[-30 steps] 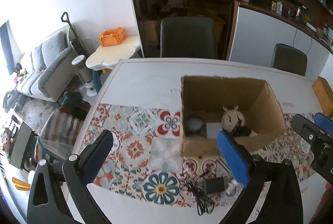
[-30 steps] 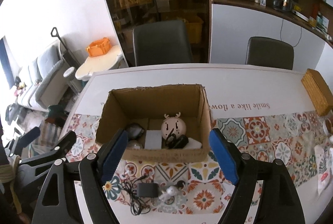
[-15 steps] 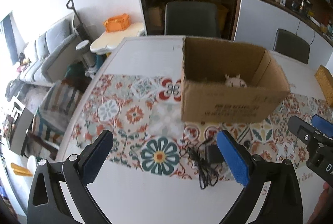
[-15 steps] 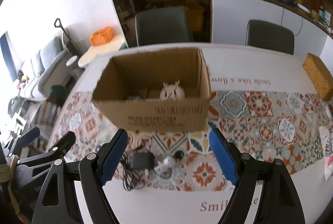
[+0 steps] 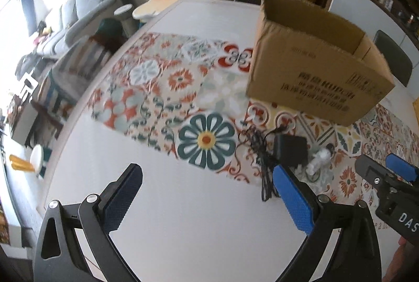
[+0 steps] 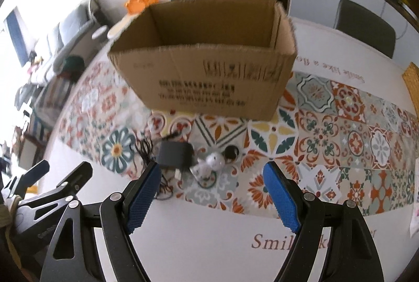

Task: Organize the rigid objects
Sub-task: 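Move both tools back from the box toward the black plug charger and white figure, then close the right tool around the white robot figure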

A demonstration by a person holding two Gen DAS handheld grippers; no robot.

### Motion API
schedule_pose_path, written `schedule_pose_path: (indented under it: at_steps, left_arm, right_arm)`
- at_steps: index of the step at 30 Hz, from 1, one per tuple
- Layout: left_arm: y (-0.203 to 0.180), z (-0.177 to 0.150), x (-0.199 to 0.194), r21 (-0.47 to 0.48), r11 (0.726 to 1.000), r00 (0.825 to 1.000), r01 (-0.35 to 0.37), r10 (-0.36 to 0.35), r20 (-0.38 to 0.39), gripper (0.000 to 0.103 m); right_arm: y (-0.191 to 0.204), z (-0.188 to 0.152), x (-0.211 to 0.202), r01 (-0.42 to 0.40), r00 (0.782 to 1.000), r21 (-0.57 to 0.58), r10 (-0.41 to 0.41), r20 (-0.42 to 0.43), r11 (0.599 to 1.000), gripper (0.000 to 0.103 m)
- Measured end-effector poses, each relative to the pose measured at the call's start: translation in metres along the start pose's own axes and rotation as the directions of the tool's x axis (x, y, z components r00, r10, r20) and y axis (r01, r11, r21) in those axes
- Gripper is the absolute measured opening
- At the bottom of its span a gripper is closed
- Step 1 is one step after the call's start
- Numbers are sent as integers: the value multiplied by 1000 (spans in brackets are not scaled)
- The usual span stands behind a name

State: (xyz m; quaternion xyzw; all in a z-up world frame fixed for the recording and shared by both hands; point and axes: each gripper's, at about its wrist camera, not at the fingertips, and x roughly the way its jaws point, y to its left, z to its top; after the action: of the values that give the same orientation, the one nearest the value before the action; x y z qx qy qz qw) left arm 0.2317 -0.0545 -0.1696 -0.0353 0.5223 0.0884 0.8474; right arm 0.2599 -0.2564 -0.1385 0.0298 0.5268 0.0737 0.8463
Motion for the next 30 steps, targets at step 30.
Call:
schedule_pose_path:
  at_steps: [30]
  left_arm:
    - [-13,-33,69,-113,983,977,-145,125,-172,102]
  right_arm:
    - [19,6,127,-75,962,-336,-20,-271,939,66]
